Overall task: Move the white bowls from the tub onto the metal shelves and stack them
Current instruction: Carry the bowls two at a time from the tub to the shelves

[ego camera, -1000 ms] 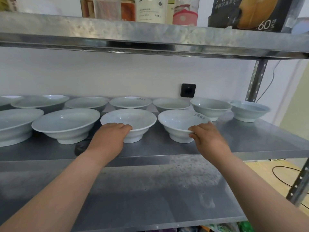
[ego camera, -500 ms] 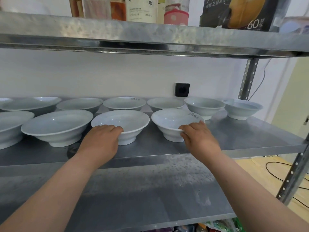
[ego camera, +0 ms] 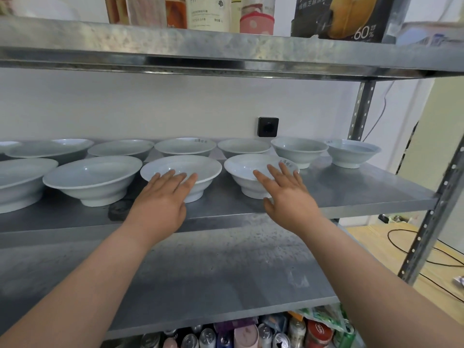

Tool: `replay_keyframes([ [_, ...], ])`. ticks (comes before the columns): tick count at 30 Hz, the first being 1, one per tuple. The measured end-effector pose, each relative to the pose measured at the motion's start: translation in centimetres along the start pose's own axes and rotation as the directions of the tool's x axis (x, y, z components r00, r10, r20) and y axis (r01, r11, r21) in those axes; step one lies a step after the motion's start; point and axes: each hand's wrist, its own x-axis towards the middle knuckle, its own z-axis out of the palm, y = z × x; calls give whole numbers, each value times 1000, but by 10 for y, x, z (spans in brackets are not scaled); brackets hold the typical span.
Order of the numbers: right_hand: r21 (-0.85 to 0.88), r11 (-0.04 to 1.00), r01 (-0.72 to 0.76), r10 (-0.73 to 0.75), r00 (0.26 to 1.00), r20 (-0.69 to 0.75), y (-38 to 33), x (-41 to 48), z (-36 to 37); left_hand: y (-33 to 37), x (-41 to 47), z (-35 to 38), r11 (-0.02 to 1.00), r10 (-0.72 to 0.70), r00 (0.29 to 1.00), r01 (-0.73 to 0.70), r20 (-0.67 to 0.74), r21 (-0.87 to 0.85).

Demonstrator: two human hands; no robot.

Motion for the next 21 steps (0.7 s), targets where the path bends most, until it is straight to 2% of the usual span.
replay_keyframes([
  [2,57,998,8,-6,1000,-25,-12,-16,-11,13,-11,-8,998,-13,999,10,-43,-59],
  [5,288,958,8,13,997,-70,-31,-73,-22,42,-53,-16,953,-36,998,19,-51,-304],
  [8,470,878,-91,75,996,53,-46,-156,-19,76,-120,-13,855,-27,985,111,171,-507],
  [12,601,721,-345,230,937,261,-67,-273,7,117,-206,15,706,-24,920,292,391,-645],
  [14,619,605,-500,329,866,377,-84,-323,18,133,-237,28,632,-25,883,377,468,-677],
  [16,575,481,-661,434,750,499,-104,-369,23,147,-260,43,607,30,830,427,557,-670],
  [19,507,281,-815,576,566,591,-135,-414,17,153,-275,64,571,196,735,453,650,-685],
  [21,438,203,-876,627,460,629,-154,-429,9,151,-277,77,560,331,656,442,678,-701],
])
